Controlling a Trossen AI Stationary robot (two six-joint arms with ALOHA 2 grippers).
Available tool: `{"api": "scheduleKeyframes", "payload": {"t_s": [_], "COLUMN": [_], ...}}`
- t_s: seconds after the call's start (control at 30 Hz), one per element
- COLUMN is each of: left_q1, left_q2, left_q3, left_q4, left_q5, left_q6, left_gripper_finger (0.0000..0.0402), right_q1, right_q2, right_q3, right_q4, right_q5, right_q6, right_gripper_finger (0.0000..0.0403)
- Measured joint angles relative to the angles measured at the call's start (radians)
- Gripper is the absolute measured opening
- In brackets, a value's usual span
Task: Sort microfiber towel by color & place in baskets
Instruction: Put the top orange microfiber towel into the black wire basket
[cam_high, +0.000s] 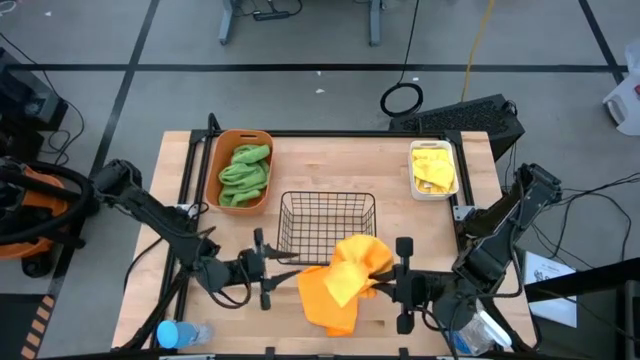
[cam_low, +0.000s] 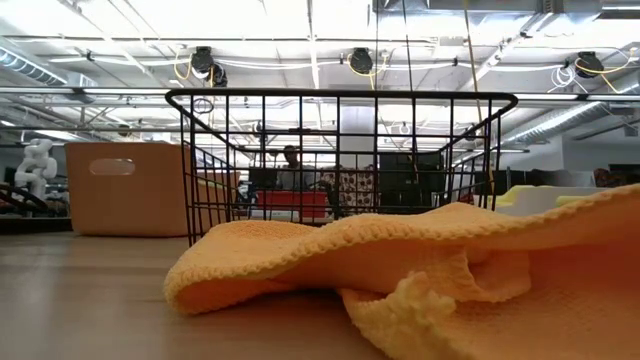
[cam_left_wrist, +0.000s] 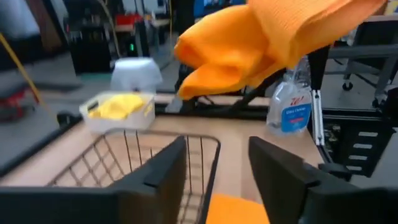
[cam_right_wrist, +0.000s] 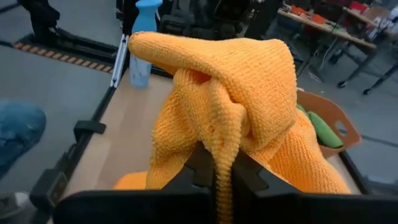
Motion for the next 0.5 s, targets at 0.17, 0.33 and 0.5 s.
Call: {"api": "scheduleKeyframes", "payload": {"t_s": [0.17,0.33,0.5], "left_q1": [0.005,0.014,0.013], "left_q2": [0.049,0.051,0.051], "left_q3": [0.000,0.000,0.000], "left_q4": [0.179,0.185,0.183], "left_q5": [0.001,0.009,0.014], "left_q6": [0.146,0.142,0.169], "left_gripper_finger": [0.0237,0.0269,0.0272], "right_q1": [-0.033,-0.073,-0.125], "right_q2": [0.032,0.075,0.099], "right_q3": [0.000,0.000,0.000], "right_q4": [0.004,0.003,0.004], "right_q5": [-0.088,-0.101,-0.137], "right_q6": [-0.120,-0.229,-0.238], "right_gripper_finger": [0.0006,0.0006,0.0006]}}
